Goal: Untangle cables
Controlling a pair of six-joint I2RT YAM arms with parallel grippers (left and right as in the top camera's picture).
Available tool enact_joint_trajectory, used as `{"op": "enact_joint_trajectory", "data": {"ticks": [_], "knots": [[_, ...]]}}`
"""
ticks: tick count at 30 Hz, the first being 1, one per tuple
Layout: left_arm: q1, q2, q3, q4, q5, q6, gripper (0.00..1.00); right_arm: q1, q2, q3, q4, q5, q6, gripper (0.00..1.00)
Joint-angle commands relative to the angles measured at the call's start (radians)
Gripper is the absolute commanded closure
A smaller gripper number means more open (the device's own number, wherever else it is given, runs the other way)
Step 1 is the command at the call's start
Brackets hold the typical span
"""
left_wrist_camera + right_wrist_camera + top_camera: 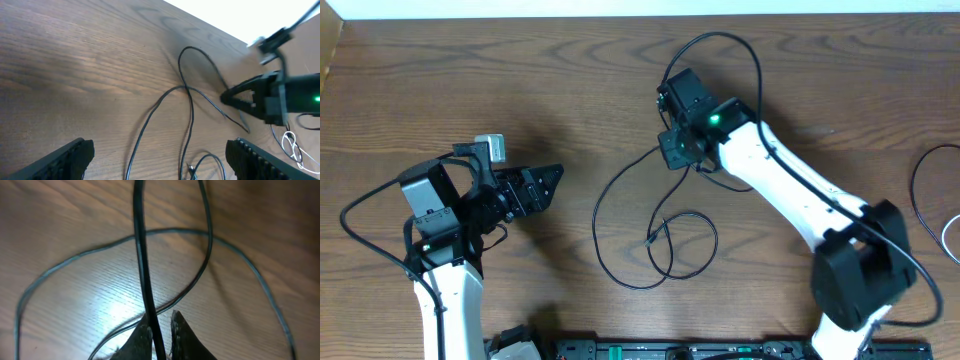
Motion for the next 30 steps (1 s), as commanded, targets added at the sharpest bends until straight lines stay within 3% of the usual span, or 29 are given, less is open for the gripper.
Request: {"op": "enact_joint_trajectory", "data": {"ticks": [1, 15, 18, 22, 30], "knots": [[0.005, -0.001, -0.003, 0.001, 0.016, 0.006, 0.11, 0.027, 0.063, -0.013, 0.002, 0.018, 0.027, 0.91], [0.005, -0.001, -0.003, 0.001, 0.017, -0.010, 0.10, 0.110, 0.232, -0.013, 0.029, 0.061, 0.120, 0.90], [0.005, -0.001, -0.003, 0.000, 0.017, -0.009, 0.11, 0.110, 0.232, -0.013, 0.003, 0.101, 0.177, 0.81], [0.005, -0.001, -0.003, 0.001, 0.016, -0.009, 0.10, 0.110, 0.232, -0.013, -0.034, 0.158, 0.225, 0.58], [0.005, -0.001, -0.003, 0.001, 0.016, -0.008, 0.11, 0.110, 0.232, -0.013, -0.038, 0.164, 0.244, 0.50]]}}
